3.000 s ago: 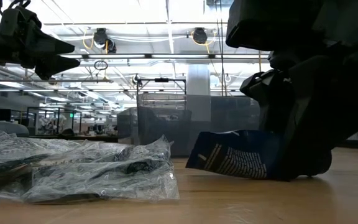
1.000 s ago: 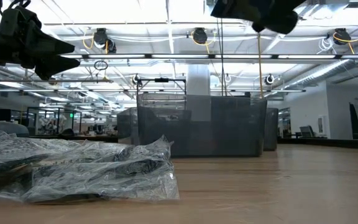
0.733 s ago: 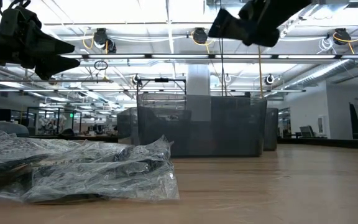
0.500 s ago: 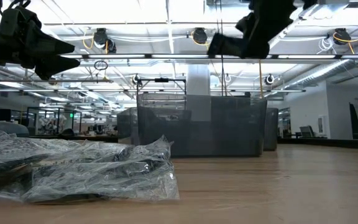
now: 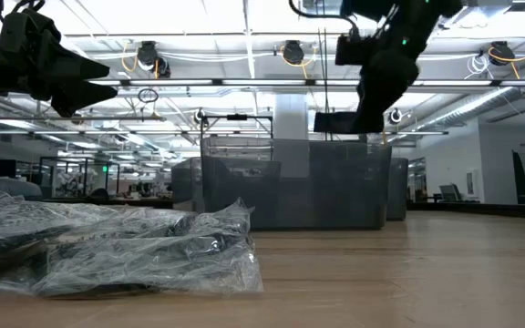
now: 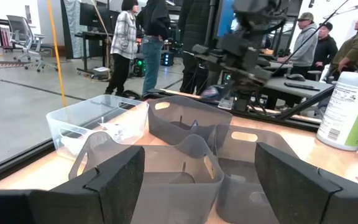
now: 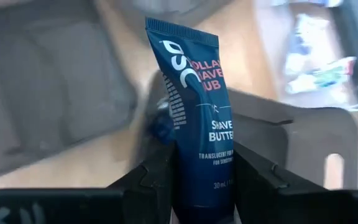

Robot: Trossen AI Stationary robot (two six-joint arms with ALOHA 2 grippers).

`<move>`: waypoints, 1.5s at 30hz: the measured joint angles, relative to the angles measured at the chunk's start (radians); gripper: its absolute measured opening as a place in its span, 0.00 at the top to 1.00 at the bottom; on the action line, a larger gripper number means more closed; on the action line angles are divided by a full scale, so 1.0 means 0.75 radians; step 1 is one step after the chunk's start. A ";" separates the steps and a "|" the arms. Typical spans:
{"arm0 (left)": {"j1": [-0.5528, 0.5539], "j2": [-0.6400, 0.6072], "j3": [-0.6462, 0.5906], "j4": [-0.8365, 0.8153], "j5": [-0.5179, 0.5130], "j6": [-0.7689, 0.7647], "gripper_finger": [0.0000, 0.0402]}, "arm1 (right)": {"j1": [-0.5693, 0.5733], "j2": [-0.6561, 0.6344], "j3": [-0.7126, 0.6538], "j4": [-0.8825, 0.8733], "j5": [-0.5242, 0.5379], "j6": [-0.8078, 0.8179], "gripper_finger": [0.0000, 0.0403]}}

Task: Pick & Place Travel size toiletries
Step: Put the black shave cream into the top right black transparent bin

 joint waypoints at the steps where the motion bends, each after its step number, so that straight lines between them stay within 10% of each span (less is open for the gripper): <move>1: 0.000 0.000 0.000 0.001 -0.001 0.000 0.26 | -0.029 -0.013 -0.029 0.034 0.000 -0.002 0.70; 15: 0.000 0.000 0.000 0.000 -0.001 0.000 0.26 | -0.347 -0.059 -0.384 0.418 -0.133 -0.050 0.70; 45: 0.000 0.000 0.000 0.000 0.000 0.000 0.26 | -0.389 -0.059 -0.442 0.444 -0.104 -0.044 0.67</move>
